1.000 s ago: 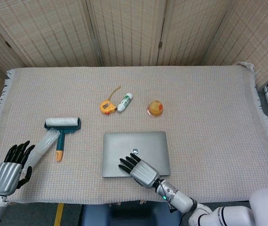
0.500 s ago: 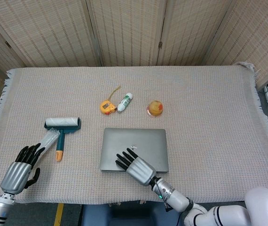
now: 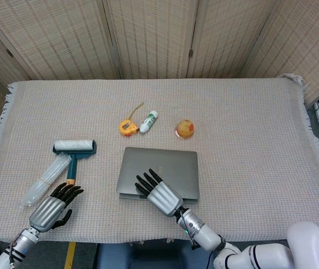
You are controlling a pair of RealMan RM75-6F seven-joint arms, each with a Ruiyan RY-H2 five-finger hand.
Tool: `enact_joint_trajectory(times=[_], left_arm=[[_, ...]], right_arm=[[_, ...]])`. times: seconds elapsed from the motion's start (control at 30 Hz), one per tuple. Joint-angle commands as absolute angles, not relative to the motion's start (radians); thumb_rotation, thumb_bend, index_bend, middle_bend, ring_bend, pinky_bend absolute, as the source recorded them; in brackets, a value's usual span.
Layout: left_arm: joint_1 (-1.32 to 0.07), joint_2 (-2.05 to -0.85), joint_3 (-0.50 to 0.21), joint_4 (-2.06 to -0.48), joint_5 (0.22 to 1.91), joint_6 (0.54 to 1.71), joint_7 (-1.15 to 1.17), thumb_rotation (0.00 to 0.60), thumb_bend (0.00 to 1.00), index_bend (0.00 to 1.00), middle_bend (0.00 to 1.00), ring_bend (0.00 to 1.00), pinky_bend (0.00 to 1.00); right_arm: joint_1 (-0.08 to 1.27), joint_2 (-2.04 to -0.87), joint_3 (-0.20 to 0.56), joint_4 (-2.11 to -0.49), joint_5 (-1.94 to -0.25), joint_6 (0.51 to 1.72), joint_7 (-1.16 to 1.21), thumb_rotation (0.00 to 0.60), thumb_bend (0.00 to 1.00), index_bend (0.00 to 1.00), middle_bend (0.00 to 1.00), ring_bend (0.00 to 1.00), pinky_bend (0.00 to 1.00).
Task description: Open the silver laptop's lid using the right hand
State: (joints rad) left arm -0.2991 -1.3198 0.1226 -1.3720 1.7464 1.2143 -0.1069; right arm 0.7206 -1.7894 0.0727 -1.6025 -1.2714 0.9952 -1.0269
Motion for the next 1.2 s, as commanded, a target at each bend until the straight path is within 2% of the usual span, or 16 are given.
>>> enact_joint_trajectory(times=[0.03,0.3,0.6,1.2], left_arm=[[-0.335,-1.335,0.132,-1.38,1.757,1.164,-0.084,0.6,0.67,0.1,0.1,0.07,0.0],[-0.399,-1.38,0.109,-1.401,1.73,1.071,0.005,0.6,0.67,0.05,0.03,0.03,0.0],[-0.461,-1.447,0.082,-1.418,1.685,0.985,0.092,0.6,0.67,0.03,0.02,0.01,0.0],[-0.54,-1.55,0.057,-1.428,1.656,0.939,0.164,0.6,0.67,0.02,0.0,0.0,0.0]], right_arm=[[0.725,-1.793,0.075,-1.602,-1.263,1.003,-1.04,0.6,0.62,0.0,0.0,0.0,0.0],[0.735,-1.797,0.069,-1.594,-1.262,1.024,-1.066,0.6,0.62,0.0,0.0,0.0,0.0],[0.746,-1.802,0.07,-1.589,-1.251,1.036,-1.077,0.6,0.62,0.0,0.0,0.0,0.0],[0.763,-1.805,0.074,-1.587,-1.236,1.055,-1.093,0.6,0.62,0.0,0.0,0.0,0.0]])
